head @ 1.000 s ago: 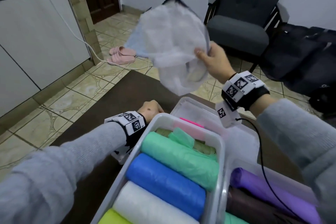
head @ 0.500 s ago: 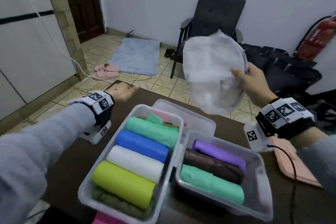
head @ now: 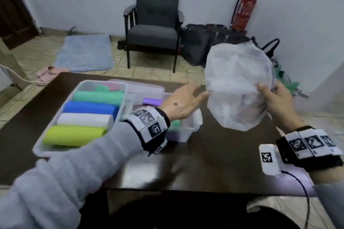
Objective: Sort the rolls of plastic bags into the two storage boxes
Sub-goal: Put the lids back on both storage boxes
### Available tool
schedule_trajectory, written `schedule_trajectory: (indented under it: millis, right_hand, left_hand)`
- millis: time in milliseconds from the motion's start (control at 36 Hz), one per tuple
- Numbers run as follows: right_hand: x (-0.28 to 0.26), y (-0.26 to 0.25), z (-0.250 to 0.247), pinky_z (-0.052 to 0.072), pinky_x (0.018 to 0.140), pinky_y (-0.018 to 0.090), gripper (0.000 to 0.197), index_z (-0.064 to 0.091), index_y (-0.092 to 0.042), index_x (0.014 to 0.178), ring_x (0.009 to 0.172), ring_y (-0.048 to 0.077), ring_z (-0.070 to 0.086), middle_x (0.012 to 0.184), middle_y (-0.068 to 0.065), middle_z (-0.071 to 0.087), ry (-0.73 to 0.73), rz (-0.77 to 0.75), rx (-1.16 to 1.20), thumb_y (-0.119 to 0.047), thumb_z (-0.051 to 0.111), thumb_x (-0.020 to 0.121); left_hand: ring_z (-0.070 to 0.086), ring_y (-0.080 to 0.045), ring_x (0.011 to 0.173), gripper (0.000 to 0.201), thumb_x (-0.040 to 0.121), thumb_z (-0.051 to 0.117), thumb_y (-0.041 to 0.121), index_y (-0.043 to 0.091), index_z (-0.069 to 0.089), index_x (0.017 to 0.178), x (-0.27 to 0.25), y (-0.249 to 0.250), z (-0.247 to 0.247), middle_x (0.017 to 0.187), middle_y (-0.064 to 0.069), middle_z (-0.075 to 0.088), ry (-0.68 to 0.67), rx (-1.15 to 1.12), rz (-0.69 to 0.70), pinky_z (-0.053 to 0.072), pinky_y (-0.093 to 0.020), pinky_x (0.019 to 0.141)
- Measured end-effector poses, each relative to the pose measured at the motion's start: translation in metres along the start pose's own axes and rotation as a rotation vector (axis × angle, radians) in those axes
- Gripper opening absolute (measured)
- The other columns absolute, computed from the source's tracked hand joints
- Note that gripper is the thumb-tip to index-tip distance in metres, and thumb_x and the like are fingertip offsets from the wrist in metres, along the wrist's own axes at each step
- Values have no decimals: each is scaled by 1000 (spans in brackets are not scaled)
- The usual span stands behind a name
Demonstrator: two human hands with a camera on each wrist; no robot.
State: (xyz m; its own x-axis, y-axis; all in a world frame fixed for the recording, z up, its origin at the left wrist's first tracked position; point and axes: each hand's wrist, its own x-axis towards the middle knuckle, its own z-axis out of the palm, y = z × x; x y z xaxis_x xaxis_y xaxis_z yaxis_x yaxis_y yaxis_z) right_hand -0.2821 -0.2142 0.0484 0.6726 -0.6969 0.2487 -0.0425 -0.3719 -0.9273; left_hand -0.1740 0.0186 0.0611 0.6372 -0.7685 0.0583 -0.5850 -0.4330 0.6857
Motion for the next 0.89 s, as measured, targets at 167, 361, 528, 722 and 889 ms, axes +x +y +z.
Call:
schedule_trajectory:
  millis: [167,361,528,722,889]
  right_hand:
    - [-86,60,-75,50,68,10,37,52,-11,122,86,2,61,114,10,63,314,135,56,-25,62,90]
    - [-211,144,-109,43,76,4,47,41,-26,106,98,11,54,115,7,51,735,171,-17,8,57,79]
    - [-309,211,-91,45,85,28,35,50,-14,113,96,29,55,107,24,54,925,359,-165,3,50,82]
    - [-363,262,-63,35,72,35,15,47,0,90,86,37,48,104,23,44,390,841,-548,11,48,81]
    - [-357,285,-50,43,93,38,42,47,-5,126,113,36,53,124,19,55,-138,1226,-567,-21,55,89]
  left_hand:
    - [18,-25,144,62,97,35,51,13,29,146,-12,19,154,154,-12,24,-273,68,-7,18,-40,117]
    - [-4,-23,147,62,99,29,47,17,12,151,-25,0,243,159,-9,-2,-267,353,4,2,-39,118]
    - [-7,-21,147,64,97,24,55,25,11,151,-27,-24,255,160,-6,-3,-171,481,30,-2,-40,118]
    - [-3,-20,147,63,96,23,56,28,13,151,-28,-28,259,160,-3,3,-152,488,27,-3,-42,118]
    - [-4,-19,147,62,96,22,56,27,13,151,-28,-28,260,160,-3,3,-137,475,35,-4,-41,118]
